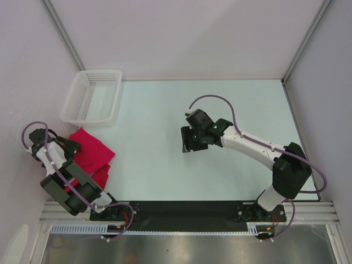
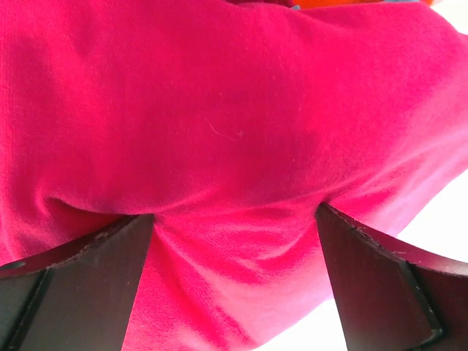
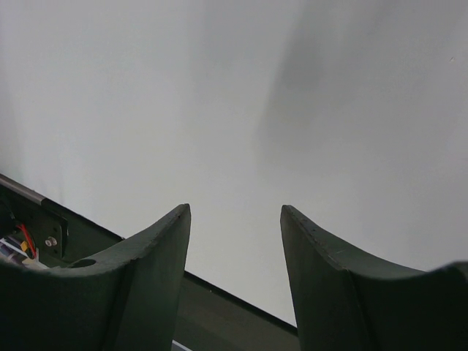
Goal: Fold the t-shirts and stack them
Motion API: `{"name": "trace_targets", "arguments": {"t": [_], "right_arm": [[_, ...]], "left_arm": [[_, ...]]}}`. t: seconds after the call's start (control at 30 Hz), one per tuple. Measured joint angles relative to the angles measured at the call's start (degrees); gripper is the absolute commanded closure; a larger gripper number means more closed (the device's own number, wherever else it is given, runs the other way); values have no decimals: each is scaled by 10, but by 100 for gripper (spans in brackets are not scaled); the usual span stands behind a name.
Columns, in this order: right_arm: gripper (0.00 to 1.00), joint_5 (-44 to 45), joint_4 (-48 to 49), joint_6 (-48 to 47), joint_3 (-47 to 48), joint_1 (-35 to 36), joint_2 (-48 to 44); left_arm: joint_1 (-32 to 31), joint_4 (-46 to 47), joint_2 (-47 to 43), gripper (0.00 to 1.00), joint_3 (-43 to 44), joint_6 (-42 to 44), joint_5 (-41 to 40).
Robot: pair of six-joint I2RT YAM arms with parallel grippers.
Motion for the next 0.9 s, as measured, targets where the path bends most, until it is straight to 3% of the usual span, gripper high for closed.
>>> {"name": "trace_targets", "arguments": {"t": [0.27,0.47,0.6,0.7,0.9], "right_arm": [[42,5,-8,0,27,9,0],[42,35,-28,7,49,49,-24],[41,54,-41,16,58,76,-57],[41,59,-46,24,61,83,-80],[40,65,-45,52,63,89,-120]], "left_arm": [[-11,-21,-41,0,58,-1,26],[-16,-17,-152,0,148,-14,89],[-30,-13,-177,0,168,-17,149],[-93,-2,-171,0,154,-17,208],[-339,26,-169,0,130,-6,303]]}}
